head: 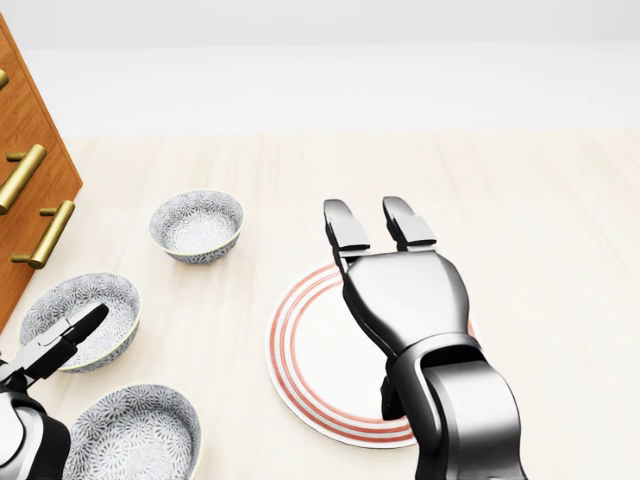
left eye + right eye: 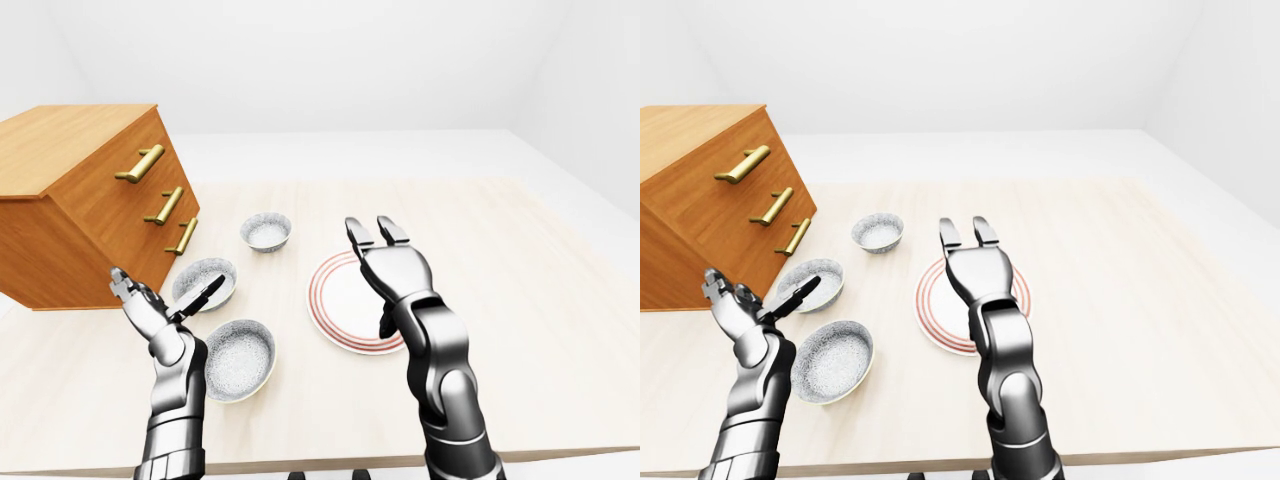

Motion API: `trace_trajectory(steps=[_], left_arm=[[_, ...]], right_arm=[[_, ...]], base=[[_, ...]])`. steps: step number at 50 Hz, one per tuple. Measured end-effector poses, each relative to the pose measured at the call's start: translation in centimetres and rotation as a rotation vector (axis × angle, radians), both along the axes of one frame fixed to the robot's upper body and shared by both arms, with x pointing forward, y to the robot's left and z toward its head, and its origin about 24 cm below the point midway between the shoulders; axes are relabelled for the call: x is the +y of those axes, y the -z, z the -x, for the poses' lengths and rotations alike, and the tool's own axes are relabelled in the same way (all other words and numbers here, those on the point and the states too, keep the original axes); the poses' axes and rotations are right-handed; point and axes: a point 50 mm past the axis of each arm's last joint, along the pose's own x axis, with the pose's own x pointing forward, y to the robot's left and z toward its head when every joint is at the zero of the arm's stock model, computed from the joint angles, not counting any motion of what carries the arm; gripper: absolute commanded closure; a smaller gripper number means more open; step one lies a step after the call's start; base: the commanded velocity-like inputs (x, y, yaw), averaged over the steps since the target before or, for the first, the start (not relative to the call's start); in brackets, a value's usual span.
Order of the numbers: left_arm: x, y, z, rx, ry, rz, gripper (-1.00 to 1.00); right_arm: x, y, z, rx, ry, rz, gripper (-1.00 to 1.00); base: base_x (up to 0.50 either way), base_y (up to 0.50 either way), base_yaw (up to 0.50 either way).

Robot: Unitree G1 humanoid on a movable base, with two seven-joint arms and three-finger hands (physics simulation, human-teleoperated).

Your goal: Put the bowl at the front on the plate.

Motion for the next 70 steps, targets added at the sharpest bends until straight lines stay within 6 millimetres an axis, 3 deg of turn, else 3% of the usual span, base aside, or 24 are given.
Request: trace_trajectory(steps=[31,49,70], left_arm=[[0.0,-0.3,0.2,-0.014,-0.002,-0.004,-1.00],[0.0,-0.2,0.2,-0.012,-0.001,-0.007,-1.00],[0.0,-0.4,0.2,-0.017,-0.002,-0.009,-1.00]], right_arm=[[3.6,0.0,1.8,-0.009,-0.103,0.012,-1.00],[4.6,-0.6,4.1,-0.052,-0.128,0.031,-1.00],[4.5,-1.7,4.4,-0.095,-0.125,-0.002,-1.00]], base=[[0.00,0.00,0.00],[0.00,0.00,0.00],[0.00,0.00,0.00]])
